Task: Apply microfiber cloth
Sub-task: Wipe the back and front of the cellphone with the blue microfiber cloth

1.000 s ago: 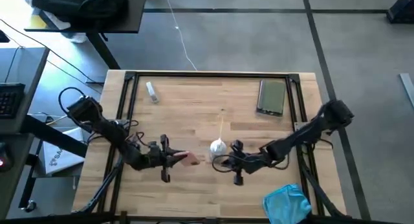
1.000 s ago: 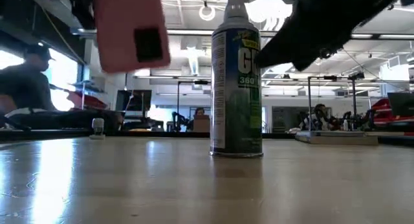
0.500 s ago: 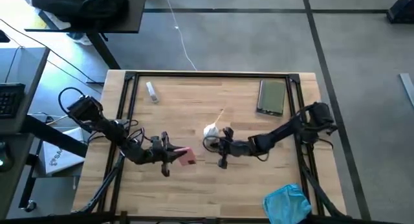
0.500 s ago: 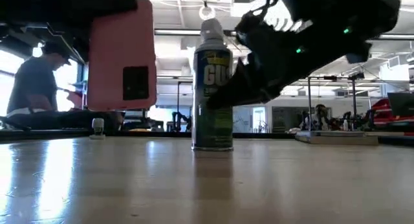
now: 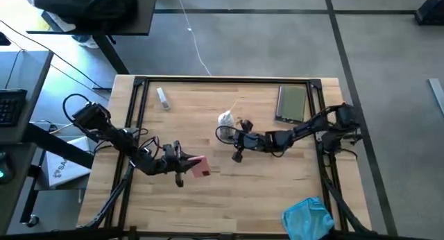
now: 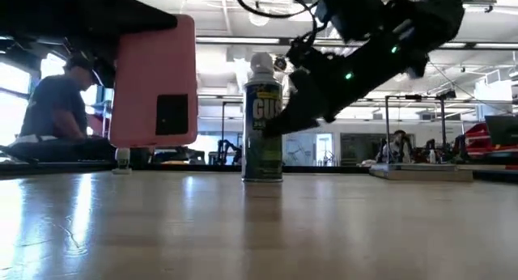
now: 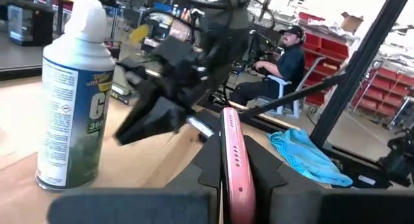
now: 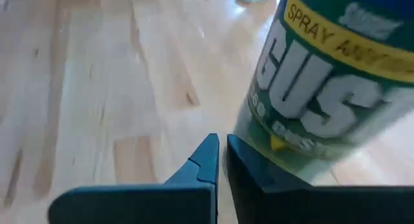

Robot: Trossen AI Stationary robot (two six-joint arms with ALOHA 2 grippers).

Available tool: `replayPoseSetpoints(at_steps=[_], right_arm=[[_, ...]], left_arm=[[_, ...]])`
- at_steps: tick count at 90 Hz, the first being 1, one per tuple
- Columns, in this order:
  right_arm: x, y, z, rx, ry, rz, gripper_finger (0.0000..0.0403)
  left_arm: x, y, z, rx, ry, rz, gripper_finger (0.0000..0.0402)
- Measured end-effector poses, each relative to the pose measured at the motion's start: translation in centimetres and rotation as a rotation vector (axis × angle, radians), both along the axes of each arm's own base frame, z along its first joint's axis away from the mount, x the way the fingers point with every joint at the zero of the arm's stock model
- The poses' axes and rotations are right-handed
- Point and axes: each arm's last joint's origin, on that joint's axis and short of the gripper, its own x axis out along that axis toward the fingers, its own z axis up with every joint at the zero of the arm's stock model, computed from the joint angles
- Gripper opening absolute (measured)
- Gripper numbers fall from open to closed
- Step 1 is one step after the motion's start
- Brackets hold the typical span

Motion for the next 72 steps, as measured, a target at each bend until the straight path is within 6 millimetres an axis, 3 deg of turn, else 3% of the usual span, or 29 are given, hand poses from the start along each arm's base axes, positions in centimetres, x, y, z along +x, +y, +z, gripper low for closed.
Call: replayPoseSetpoints(at_steps=[22, 34, 52, 72], right_arm=[[-4.2, 4.6, 4.4, 0.021, 0.344, 0.088, 0.0033], [-5.8, 7.5, 5.0, 0.108, 0.452, 0.094, 0.0076], [-8.7, 11.4, 4.6, 0.385, 0.599, 0.037, 0.0141], [-12.9, 15.7, 4.3, 0.595, 0.766, -0.070, 0.0183]], left_arm=[[1.0, 0.9, -0.4, -0.078, 0.023, -0.060, 0.0010], [1.9, 1.3, -0.4, -0.076, 0.065, -0.041, 0.0010], [2.9, 1.0, 0.1, -0.085, 0.084, -0.034, 0.0010], [3.4, 1.1, -0.1, -0.088, 0.130, -0.076, 0.0010]])
